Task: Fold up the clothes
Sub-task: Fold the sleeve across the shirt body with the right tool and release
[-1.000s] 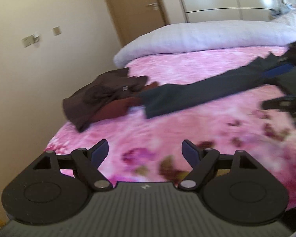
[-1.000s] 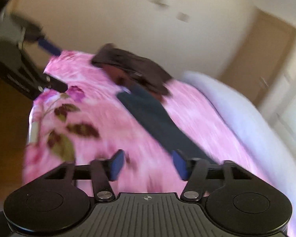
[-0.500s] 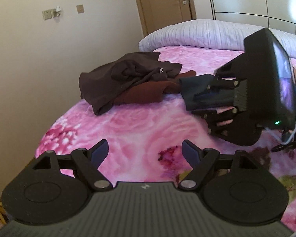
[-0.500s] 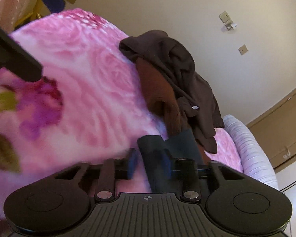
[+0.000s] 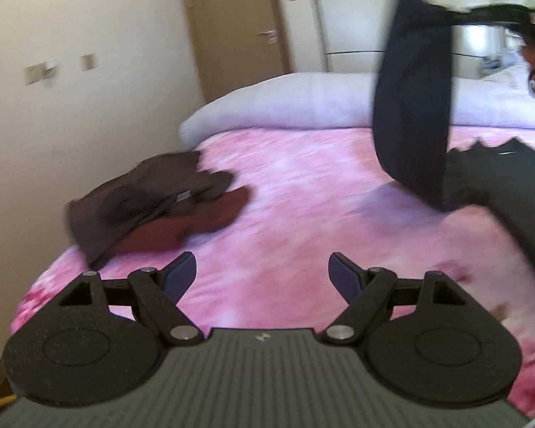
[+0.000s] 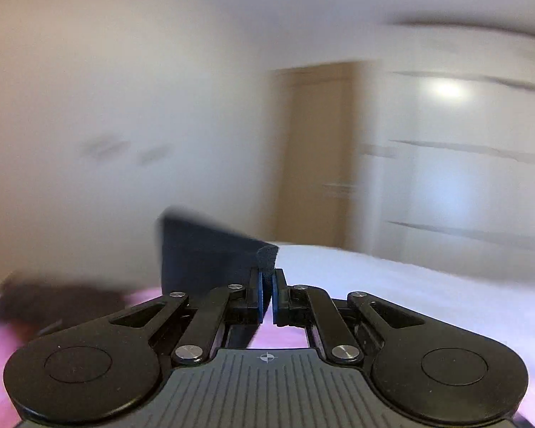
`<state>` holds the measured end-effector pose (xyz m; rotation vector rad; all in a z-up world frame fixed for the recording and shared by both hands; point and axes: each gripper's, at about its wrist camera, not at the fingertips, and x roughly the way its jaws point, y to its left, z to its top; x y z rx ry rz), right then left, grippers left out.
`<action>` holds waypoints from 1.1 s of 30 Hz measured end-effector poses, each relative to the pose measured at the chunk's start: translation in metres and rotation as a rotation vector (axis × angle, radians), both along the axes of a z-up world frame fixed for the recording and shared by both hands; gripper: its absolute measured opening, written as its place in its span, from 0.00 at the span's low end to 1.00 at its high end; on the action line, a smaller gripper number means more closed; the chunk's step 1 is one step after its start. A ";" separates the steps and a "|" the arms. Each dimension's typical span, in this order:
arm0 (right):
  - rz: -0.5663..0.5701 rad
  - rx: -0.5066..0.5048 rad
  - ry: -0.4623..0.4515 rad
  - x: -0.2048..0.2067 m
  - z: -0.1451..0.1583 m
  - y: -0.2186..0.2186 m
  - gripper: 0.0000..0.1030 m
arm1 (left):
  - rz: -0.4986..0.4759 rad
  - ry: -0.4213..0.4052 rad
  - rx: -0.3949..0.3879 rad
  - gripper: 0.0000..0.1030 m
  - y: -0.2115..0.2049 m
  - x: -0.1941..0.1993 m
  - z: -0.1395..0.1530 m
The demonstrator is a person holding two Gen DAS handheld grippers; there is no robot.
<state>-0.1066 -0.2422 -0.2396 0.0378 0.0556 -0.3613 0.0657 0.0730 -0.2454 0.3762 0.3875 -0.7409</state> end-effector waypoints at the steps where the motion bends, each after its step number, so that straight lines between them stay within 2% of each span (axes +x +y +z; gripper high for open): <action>1: -0.106 0.072 -0.017 -0.028 -0.003 -0.038 0.03 | -0.032 -0.001 0.002 0.76 -0.014 -0.007 0.001; 3: -0.250 0.234 0.019 -0.076 -0.036 -0.099 0.03 | -0.097 -0.003 0.006 0.76 -0.043 -0.021 0.002; 6: -0.362 0.410 0.133 -0.122 -0.102 -0.158 0.03 | -0.193 -0.006 0.012 0.76 -0.086 -0.041 0.004; 9: -0.410 0.529 0.175 -0.150 -0.142 -0.184 0.03 | -0.299 -0.031 0.060 0.76 -0.138 -0.062 -0.004; 12: -0.397 0.592 0.182 -0.165 -0.156 -0.198 0.03 | -0.367 -0.060 0.131 0.76 -0.188 -0.074 -0.021; 14: -0.361 0.609 0.175 -0.173 -0.151 -0.205 0.03 | -0.401 -0.082 0.188 0.76 -0.220 -0.080 -0.035; 16: -0.314 0.591 0.129 -0.184 -0.134 -0.212 0.03 | -0.435 -0.103 0.244 0.76 -0.253 -0.085 -0.049; 18: -0.298 0.519 0.067 -0.210 -0.116 -0.207 0.03 | -0.453 -0.116 0.285 0.76 -0.279 -0.085 -0.061; 20: -0.315 0.459 0.060 -0.235 -0.116 -0.195 0.03 | -0.451 -0.116 0.306 0.76 -0.297 -0.077 -0.071; 26: -0.349 0.581 0.156 -0.270 -0.161 -0.200 0.03 | -0.426 -0.131 0.315 0.77 -0.307 -0.066 -0.078; 29: -0.354 0.556 0.156 -0.275 -0.157 -0.198 0.03 | -0.414 -0.138 0.319 0.76 -0.311 -0.061 -0.081; 31: -0.403 0.453 0.088 -0.293 -0.138 -0.186 0.03 | -0.406 -0.143 0.322 0.76 -0.314 -0.058 -0.084; 33: -0.417 0.466 0.116 -0.303 -0.140 -0.183 0.03 | -0.398 -0.148 0.325 0.76 -0.316 -0.054 -0.086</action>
